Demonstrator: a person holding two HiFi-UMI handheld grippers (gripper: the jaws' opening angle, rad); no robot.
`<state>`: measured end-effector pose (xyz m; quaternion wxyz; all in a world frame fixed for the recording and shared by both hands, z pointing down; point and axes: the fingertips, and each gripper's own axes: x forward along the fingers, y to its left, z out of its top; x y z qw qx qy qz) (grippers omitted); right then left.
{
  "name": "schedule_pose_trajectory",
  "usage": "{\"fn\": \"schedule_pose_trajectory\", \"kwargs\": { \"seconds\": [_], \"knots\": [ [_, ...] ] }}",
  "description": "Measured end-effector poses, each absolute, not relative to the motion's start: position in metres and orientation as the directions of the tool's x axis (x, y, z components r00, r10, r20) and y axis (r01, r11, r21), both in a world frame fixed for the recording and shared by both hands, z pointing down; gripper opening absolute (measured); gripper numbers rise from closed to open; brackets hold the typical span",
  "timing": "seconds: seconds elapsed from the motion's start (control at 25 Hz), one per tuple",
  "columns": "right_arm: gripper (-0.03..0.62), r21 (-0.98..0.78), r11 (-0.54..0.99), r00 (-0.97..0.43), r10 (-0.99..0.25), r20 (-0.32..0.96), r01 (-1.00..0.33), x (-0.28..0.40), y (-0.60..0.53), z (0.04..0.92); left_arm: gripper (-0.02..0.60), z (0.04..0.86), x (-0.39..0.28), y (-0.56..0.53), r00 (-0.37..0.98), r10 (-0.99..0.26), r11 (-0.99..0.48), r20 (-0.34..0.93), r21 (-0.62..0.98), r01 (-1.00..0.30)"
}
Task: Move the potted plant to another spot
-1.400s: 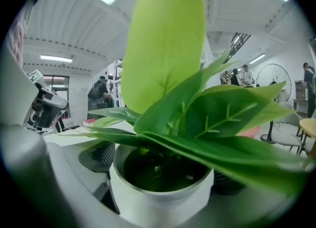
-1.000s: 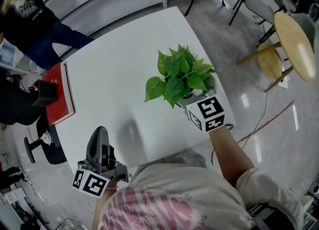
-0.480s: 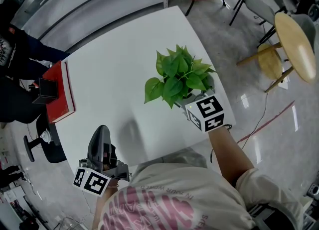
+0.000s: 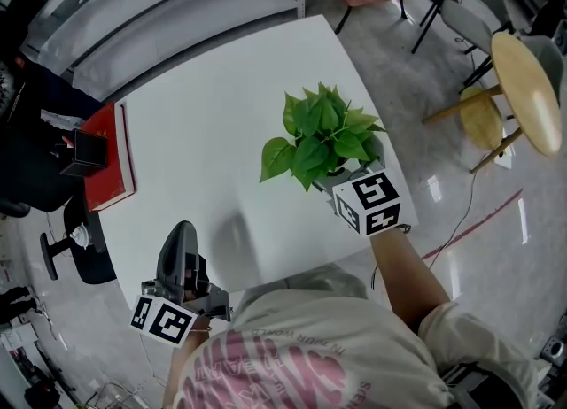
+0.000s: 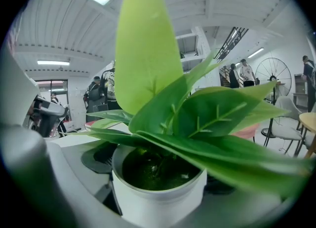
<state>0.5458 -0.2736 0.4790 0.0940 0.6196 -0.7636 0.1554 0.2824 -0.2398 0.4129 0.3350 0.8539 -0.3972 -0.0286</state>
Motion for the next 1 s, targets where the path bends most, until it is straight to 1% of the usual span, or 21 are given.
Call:
{"fn": "schedule_pose_trajectory", "kwargs": {
  "seconds": [0.44,0.68,0.84,1.0],
  "knots": [
    [0.549,-0.076,0.226,-0.238,-0.914,0.329,-0.971,0.544,-0.268,0.463,0.025,0.409,0.288,-0.234,0.675,-0.712,-0.462,0.192,0.596,-0.657],
    [0.549,-0.091,0.263,-0.278,-0.915,0.291,-0.960,0.540,-0.260,0.441,0.025,0.402,0.288,-0.219,0.652,-0.739,-0.451,0.170,0.594,-0.666],
    [0.549,-0.081,0.300,-0.310,-0.914,0.260,-0.951,0.534,-0.254,0.422,0.025,0.395,0.281,-0.205,0.610,-0.778,-0.430,0.150,0.581,-0.691],
    [0.549,-0.080,0.355,-0.364,-0.903,0.229,-0.931,0.513,-0.260,0.404,0.025,0.391,0.256,-0.198,0.529,-0.838,-0.369,0.135,0.574,-0.731]
  ]
}}
